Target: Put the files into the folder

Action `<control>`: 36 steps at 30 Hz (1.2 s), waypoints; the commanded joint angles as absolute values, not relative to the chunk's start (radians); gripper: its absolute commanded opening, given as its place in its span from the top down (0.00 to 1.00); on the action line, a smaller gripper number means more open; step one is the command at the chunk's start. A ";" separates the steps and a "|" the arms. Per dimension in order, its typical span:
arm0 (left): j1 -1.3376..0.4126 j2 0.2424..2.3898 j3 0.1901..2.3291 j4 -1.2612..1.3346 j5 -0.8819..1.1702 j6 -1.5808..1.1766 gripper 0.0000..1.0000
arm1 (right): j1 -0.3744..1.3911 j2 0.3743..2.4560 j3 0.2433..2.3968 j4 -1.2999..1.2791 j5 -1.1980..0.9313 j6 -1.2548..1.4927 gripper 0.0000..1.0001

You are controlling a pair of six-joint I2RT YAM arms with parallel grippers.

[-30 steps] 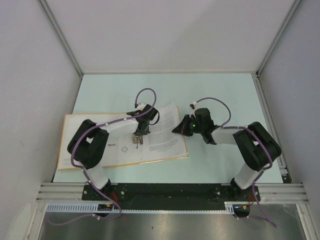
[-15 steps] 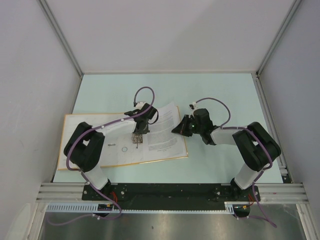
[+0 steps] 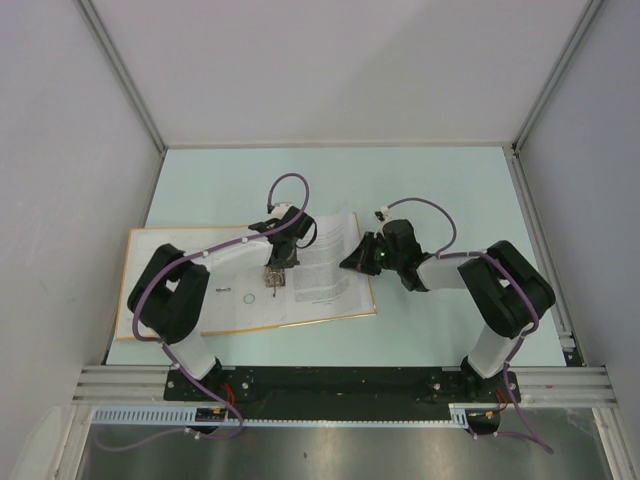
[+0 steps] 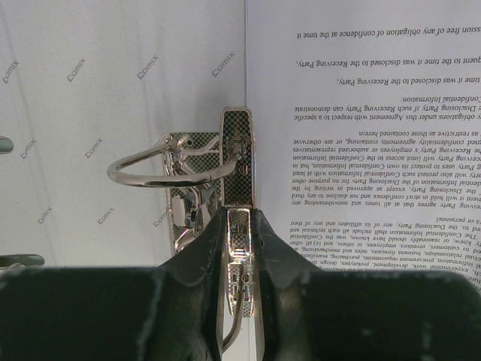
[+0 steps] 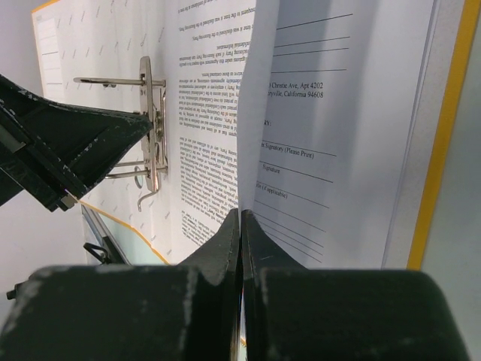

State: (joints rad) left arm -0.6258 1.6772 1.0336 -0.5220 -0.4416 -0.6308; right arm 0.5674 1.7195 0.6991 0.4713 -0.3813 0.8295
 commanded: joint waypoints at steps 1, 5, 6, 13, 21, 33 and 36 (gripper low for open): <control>-0.627 1.658 1.049 -0.503 -0.440 -0.641 0.96 | 0.572 1.744 0.696 0.535 -0.376 0.833 1.00; -0.629 1.666 1.049 -0.500 -0.434 -0.638 0.94 | 0.572 1.758 0.696 0.549 -0.383 0.825 1.00; -0.629 1.664 1.049 -0.499 -0.434 -0.638 0.94 | 0.572 1.759 0.696 0.551 -0.385 0.822 1.00; -0.629 1.663 1.046 -0.495 -0.433 -0.635 0.92 | 0.574 1.776 0.701 0.542 -0.396 0.816 1.00; -0.624 1.678 1.045 -0.482 -0.419 -0.638 0.82 | 0.583 1.770 0.701 0.537 -0.391 0.819 1.00; -0.623 1.655 1.048 -0.482 -0.405 -0.614 0.48 | 0.581 1.772 0.706 0.537 -0.393 0.818 1.00; -0.623 1.608 1.051 -0.486 -0.379 -0.604 0.47 | 0.583 1.773 0.706 0.535 -0.394 0.818 1.00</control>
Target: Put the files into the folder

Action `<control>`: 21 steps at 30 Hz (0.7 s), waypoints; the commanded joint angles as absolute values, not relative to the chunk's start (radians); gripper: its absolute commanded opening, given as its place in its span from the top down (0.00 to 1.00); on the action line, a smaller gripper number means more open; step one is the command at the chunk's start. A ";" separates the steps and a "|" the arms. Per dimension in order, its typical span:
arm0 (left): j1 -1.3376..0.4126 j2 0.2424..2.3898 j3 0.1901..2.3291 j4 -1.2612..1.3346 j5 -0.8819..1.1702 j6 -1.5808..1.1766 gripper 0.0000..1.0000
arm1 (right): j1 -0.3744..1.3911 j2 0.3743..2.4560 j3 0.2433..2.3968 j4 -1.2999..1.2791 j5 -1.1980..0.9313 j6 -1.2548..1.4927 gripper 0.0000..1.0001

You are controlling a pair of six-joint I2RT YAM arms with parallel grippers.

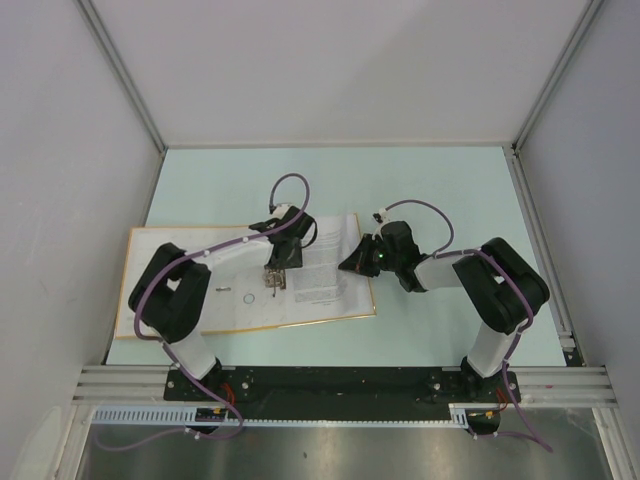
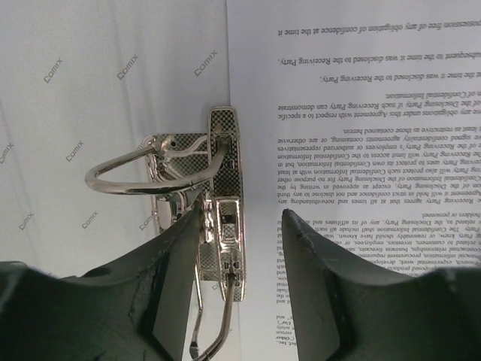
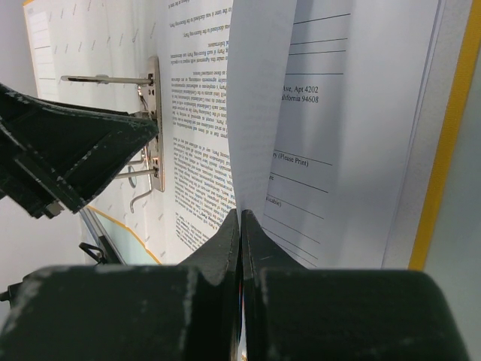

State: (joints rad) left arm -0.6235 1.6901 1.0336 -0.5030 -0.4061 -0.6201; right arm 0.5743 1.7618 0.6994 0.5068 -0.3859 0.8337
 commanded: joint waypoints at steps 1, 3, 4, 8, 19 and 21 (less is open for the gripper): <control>-0.623 1.592 1.052 -0.486 -0.353 -0.600 0.47 | 0.583 1.775 0.706 0.535 -0.391 0.818 1.00; -0.623 1.544 1.055 -0.488 -0.328 -0.586 0.45 | 0.583 1.773 0.706 0.535 -0.393 0.818 1.00; -0.623 1.523 1.055 -0.488 -0.305 -0.575 0.43 | 0.583 1.773 0.707 0.535 -0.393 0.818 1.00; -0.623 1.421 1.057 -0.480 -0.239 -0.554 0.40 | 0.586 1.769 0.716 0.512 -0.388 0.804 0.95; -0.620 1.198 1.042 -0.509 -0.137 -0.503 0.37 | 0.618 1.687 0.808 0.226 -0.267 0.680 0.65; -0.617 1.161 1.032 -0.522 -0.132 -0.502 0.36 | 0.621 1.660 0.836 0.133 -0.214 0.652 0.55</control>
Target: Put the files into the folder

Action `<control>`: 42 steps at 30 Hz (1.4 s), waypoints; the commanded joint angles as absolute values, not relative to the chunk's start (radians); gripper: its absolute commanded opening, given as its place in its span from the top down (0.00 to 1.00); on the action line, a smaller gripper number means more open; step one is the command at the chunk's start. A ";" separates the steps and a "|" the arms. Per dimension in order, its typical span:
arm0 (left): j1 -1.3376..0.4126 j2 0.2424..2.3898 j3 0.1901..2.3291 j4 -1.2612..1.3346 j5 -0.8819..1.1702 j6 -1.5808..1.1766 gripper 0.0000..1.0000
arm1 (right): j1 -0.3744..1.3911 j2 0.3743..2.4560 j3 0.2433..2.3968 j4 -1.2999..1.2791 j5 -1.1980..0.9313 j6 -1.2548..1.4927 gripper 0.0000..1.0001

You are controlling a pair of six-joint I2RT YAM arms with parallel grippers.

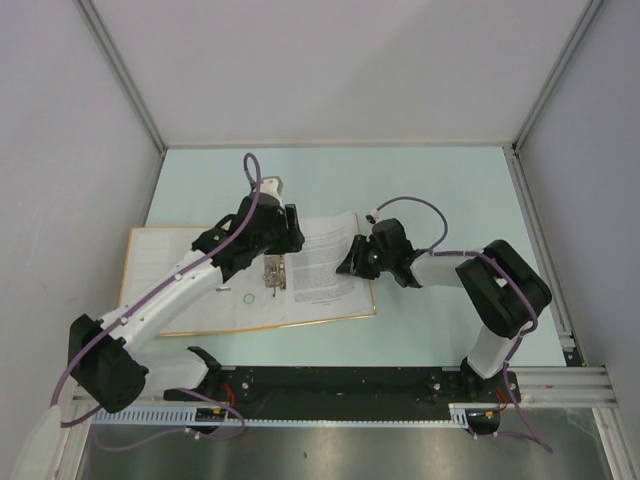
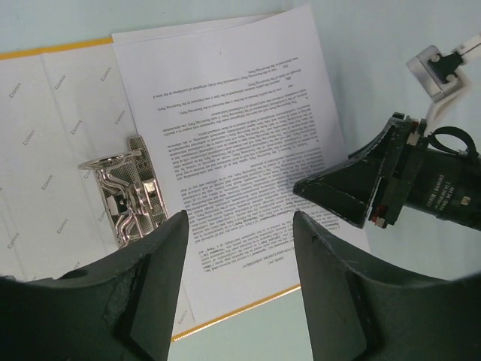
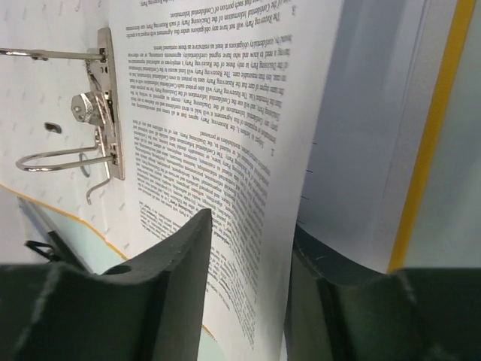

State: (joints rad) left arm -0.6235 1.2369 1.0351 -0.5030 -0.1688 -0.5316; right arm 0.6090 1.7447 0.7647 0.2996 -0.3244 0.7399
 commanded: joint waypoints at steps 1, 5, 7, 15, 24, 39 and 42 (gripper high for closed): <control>-0.611 1.151 1.023 -0.523 -0.129 -0.497 0.36 | 0.623 1.651 0.845 0.100 -0.193 0.640 0.51; -0.595 1.098 1.005 -0.545 -0.117 -0.488 0.34 | 0.623 1.605 0.879 -0.039 -0.121 0.571 0.30; -0.575 1.077 1.000 -0.571 -0.107 -0.486 0.34 | 0.623 1.568 0.900 -0.130 -0.063 0.543 0.18; -0.476 0.973 0.970 -0.637 -0.081 -0.477 0.28 | 0.737 1.439 1.006 -0.382 0.302 0.433 0.04; -0.413 0.862 0.842 -0.631 -0.074 -0.502 0.32 | 0.860 1.693 1.224 -0.152 0.170 0.586 0.32; -0.405 0.767 0.764 -0.588 -0.051 -0.528 0.44 | 0.934 2.040 1.447 -0.018 0.023 0.612 0.78; -0.405 0.764 0.769 -0.595 -0.049 -0.523 0.44 | 0.937 2.068 1.465 -0.014 0.014 0.612 0.78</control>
